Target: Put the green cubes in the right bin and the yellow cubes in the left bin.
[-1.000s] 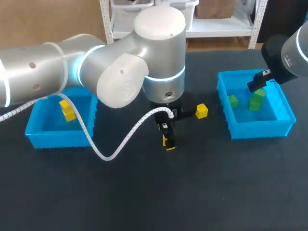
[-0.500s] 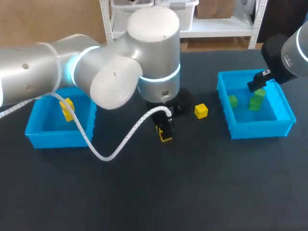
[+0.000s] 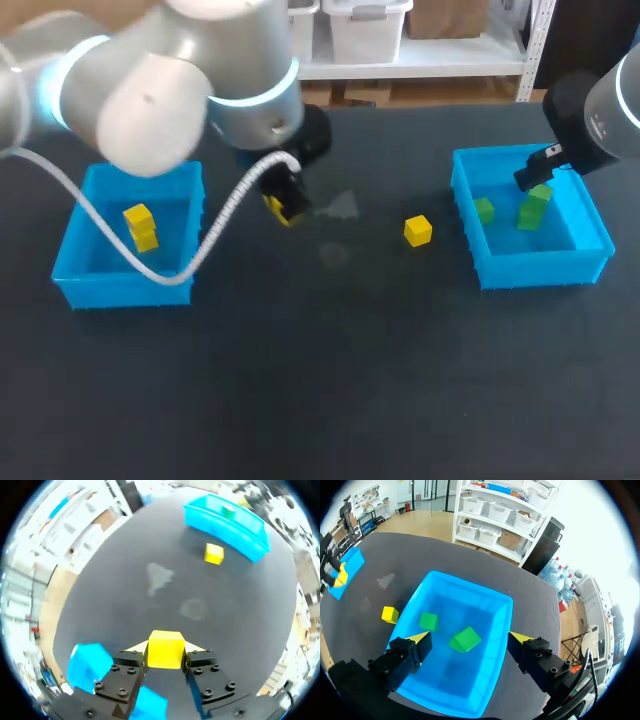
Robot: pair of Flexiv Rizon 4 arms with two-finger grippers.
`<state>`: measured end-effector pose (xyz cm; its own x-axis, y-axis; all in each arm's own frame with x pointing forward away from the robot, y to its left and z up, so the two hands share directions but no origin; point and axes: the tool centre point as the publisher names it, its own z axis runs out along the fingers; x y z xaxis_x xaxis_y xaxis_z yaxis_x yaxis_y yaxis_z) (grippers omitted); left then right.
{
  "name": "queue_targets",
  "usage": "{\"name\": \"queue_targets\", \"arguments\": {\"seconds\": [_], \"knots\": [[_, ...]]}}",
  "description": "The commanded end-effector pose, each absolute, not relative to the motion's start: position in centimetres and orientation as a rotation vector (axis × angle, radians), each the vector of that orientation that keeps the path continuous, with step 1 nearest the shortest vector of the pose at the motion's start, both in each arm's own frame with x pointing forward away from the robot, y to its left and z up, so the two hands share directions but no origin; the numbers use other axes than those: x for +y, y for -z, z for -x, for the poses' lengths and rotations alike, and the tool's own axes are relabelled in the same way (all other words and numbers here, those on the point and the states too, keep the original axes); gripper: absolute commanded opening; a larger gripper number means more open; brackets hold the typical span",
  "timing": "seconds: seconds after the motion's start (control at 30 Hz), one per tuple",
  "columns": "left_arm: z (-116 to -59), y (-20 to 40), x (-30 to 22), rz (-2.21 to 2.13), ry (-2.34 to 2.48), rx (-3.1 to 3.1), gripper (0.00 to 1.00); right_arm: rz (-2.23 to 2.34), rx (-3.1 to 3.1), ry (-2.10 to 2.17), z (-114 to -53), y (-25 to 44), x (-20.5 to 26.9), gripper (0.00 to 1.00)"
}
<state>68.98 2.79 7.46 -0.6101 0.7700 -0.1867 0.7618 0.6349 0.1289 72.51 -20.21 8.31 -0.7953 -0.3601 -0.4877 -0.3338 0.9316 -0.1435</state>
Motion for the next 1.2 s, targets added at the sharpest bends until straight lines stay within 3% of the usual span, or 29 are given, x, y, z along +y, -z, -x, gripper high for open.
{"name": "queue_targets", "arguments": {"seconds": [0.03, 0.6, 0.8, 0.87, 1.2], "knots": [[-68.6, -9.4, 7.0, -1.139, -0.035, 2.606, 0.0, 0.494, 2.558, 0.069, -72.4, -8.3, -20.2, 1.0], [-68.0, -7.6, 20.4, -0.648, -0.074, 2.81, 0.0, 0.494, 2.558, 0.069, -72.4, -8.3, -20.2, 1.0], [-67.4, -6.5, 22.4, -0.607, -0.094, 2.853, 0.0, 0.494, 2.558, 0.069, -72.4, -8.3, -20.2, 1.0], [-67.3, -6.3, 22.3, -0.613, -0.096, 2.854, 1.0, 0.494, 2.558, 0.069, -72.4, -8.3, -20.2, 1.0], [-68.8, -7.3, 19.6, -0.758, -0.024, 2.792, 1.0, 0.494, 2.558, 0.069, -72.4, -8.3, -20.2, 1.0]]}}
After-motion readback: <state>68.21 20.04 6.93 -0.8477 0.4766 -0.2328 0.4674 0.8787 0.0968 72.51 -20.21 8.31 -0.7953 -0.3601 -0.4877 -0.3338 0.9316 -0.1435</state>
